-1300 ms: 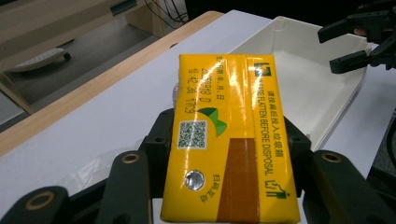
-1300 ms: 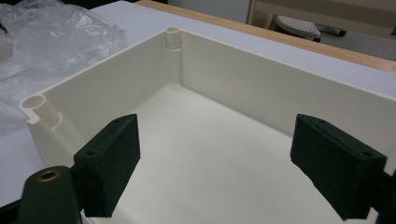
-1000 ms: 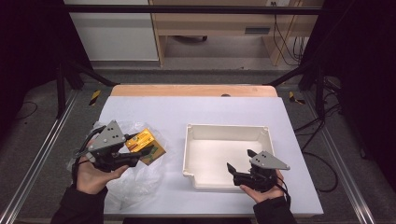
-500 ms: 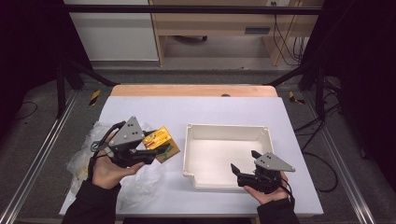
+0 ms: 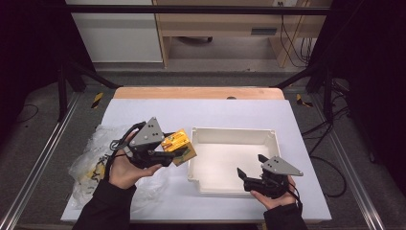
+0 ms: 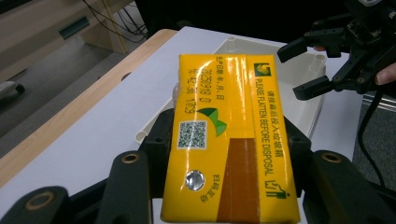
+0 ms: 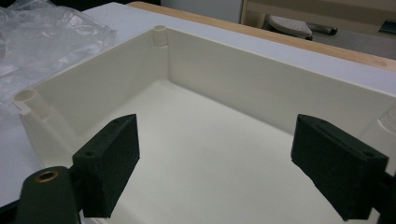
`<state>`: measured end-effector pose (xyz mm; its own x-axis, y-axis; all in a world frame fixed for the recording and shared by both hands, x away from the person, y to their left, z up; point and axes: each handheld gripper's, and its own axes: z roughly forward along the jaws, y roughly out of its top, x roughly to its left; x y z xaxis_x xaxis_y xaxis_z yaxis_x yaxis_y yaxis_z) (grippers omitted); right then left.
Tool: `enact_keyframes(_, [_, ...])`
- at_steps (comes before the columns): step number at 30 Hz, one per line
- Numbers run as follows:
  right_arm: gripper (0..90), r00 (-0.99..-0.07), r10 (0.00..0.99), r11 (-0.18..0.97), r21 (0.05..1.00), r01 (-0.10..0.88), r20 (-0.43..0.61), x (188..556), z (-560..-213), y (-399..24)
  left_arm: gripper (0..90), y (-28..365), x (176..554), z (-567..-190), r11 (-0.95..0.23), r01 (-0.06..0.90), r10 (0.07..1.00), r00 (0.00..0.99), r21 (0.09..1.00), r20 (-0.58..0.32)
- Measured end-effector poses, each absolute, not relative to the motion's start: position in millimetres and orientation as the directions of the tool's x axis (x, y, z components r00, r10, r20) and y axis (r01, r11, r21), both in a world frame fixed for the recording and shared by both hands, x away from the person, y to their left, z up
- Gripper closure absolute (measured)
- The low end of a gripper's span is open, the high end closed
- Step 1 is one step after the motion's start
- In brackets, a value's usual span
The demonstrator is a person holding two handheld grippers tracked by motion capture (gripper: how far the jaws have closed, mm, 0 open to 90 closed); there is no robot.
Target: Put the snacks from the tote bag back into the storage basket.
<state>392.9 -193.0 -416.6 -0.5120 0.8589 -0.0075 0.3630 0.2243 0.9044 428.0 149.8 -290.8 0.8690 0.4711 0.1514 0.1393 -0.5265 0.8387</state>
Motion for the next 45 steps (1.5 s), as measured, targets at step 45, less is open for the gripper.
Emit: enact_keyframes(45, [16.2,-0.504,0.864,0.228,0.901,0.368,-0.013,395.7,-420.5,-196.5,50.7,92.5,467.5,-340.0,-0.638,0.074,0.260,0.958,0.766,0.124])
